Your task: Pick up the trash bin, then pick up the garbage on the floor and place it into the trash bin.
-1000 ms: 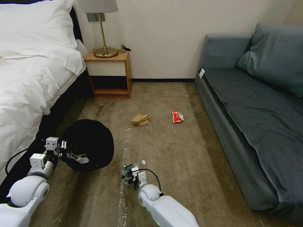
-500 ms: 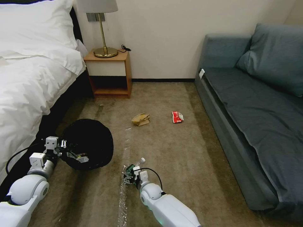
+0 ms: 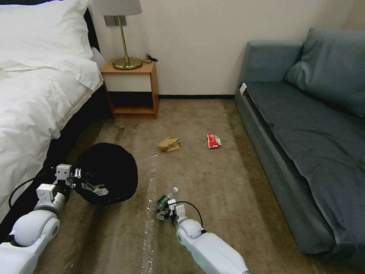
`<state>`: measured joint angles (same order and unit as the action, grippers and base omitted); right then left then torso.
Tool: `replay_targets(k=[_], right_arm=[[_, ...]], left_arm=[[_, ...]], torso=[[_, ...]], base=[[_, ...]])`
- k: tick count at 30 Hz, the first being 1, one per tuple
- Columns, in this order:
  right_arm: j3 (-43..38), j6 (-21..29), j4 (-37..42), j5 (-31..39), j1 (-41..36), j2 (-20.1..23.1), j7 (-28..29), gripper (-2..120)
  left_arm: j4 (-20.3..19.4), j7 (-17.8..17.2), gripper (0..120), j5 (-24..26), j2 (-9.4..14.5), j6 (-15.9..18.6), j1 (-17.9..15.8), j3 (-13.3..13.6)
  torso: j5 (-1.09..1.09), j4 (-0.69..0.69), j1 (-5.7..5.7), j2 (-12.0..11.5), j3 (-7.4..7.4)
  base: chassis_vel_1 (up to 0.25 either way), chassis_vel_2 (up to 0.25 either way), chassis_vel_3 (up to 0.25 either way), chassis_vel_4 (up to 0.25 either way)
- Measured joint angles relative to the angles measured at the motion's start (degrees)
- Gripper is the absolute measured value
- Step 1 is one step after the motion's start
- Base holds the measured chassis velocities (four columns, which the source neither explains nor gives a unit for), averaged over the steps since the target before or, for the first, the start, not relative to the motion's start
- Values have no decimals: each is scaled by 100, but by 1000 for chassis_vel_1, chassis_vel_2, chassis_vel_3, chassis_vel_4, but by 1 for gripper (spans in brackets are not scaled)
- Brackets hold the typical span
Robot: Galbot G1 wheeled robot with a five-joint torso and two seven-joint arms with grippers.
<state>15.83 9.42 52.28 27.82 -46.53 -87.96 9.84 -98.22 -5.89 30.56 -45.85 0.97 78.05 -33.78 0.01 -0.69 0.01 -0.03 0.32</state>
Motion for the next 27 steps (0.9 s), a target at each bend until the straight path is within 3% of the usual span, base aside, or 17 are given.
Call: replay_targets(k=[16,27], right_arm=[[-121,53,344,52,-194,396,44,100],[216,300,936,393,-186,541,463,100]], left_arm=[[7,46,4,-11,8,-59,-8,37],[-49,37,4,-14,-22,-33,44,33]], torso=[[0,-1,0,0,0],[0,0,0,0,0]], base=[[0,0,0,0],[0,0,0,0]])
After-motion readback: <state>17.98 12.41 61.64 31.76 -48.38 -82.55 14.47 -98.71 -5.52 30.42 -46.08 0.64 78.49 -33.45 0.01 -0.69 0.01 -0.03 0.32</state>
